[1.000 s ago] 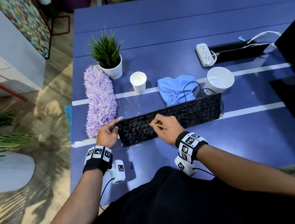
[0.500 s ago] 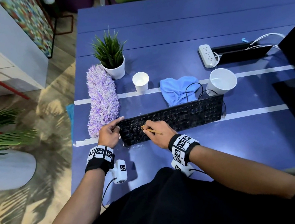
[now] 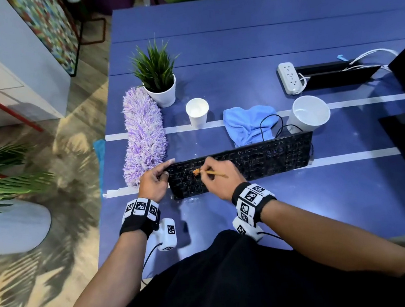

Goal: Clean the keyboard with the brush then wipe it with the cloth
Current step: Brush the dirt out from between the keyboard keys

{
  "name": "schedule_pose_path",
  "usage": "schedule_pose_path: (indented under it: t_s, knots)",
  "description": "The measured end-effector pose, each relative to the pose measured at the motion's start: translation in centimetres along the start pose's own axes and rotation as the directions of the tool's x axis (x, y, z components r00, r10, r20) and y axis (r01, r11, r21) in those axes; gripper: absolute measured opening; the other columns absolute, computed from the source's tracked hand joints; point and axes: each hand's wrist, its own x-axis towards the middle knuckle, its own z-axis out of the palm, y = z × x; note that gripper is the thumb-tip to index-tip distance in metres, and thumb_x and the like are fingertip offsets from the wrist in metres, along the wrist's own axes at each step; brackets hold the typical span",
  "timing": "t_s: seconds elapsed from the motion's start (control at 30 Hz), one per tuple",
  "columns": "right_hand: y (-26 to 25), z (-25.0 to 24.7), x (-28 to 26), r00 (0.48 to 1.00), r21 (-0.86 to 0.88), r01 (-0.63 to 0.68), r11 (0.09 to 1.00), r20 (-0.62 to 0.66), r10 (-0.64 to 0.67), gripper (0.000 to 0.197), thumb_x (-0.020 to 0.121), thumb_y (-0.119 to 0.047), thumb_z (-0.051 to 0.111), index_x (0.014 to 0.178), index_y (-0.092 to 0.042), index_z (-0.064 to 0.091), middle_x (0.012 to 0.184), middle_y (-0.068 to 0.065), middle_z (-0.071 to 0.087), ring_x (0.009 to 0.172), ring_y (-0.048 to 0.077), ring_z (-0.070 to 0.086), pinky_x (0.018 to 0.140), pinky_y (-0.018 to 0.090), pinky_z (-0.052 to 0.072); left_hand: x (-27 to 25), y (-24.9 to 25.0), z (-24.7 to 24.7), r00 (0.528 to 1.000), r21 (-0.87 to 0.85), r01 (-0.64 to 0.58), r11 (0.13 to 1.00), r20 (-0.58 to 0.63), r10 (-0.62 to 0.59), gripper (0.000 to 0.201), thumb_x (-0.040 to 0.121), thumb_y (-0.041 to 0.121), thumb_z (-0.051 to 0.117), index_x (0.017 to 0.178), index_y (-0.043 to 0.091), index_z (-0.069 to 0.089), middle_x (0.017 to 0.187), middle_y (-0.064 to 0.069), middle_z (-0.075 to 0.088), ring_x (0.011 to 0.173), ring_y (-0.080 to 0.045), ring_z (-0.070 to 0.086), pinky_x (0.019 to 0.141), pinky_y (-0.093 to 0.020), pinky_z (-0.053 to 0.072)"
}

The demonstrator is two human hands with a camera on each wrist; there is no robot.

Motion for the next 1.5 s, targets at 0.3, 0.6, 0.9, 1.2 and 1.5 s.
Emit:
schedule_pose_path:
  t_s: [0.3,0.6,0.9,1.2,1.5]
  knots:
    - [-0.4,0.9,1.0,0.987,0.000,0.105,0.994,0.119,-0.104,0.006,0.088,-0.027,0.057,0.088,-0.022,0.056,0.085,0.003,0.072,0.072,0.023,0.065,0.071,0.034,0.054,0.1,-0.1,-0.1,1.000,0.029,-0.017,0.999,-0.013,0.017,0.074,0.093,-0.010,0.047,0.102,0.061,0.066,0.110,0.017,0.070,0.111,-0.011,0.064,0.105,-0.027,0.044]
    - [-0.6,1.3,1.4,0.985,-0.023,0.154,0.988,0.081,-0.152,0.007,0.090,-0.029,0.056,0.089,-0.022,0.055,0.085,0.004,0.071,0.077,0.025,0.066,0.072,0.033,0.052,-0.2,0.4,0.3,1.000,0.029,-0.011,1.000,-0.015,0.011,0.047,0.093,-0.016,0.043,0.126,0.012,0.061,0.119,-0.007,0.066,0.110,-0.008,0.059,0.096,-0.004,0.040]
    - [-1.1,1.9,1.4,0.936,-0.081,0.250,0.965,0.276,-0.219,0.015,0.093,-0.024,0.052,0.104,-0.015,0.056,0.097,0.007,0.069,0.087,0.024,0.061,0.079,0.031,0.045,-0.4,-0.1,-0.1,1.000,0.027,0.010,1.000,-0.001,-0.010,0.043,0.094,-0.014,0.044,0.127,0.007,0.062,0.121,-0.006,0.065,0.116,-0.019,0.059,0.102,-0.016,0.044]
    - [0.8,1.6,-0.1,0.940,-0.106,0.214,0.971,0.294,-0.176,0.010,0.092,-0.026,0.051,0.099,-0.019,0.054,0.089,0.003,0.068,0.076,0.022,0.061,0.071,0.027,0.048,-0.6,-0.4,-0.2,1.000,0.026,0.016,1.000,-0.003,-0.016,0.044,0.095,-0.012,0.044,0.127,0.013,0.061,0.121,-0.004,0.064,0.116,-0.017,0.058,0.106,-0.021,0.041]
    - [2.0,0.7,-0.2,0.965,-0.097,0.120,0.988,0.247,-0.093,0.003,0.090,-0.026,0.052,0.093,-0.025,0.053,0.090,-0.001,0.070,0.071,0.018,0.060,0.068,0.027,0.050,0.0,-0.4,-0.3,1.000,0.006,0.006,1.000,0.010,-0.006,0.047,0.095,-0.012,0.044,0.124,0.022,0.062,0.121,-0.005,0.066,0.117,-0.018,0.060,0.111,-0.038,0.041]
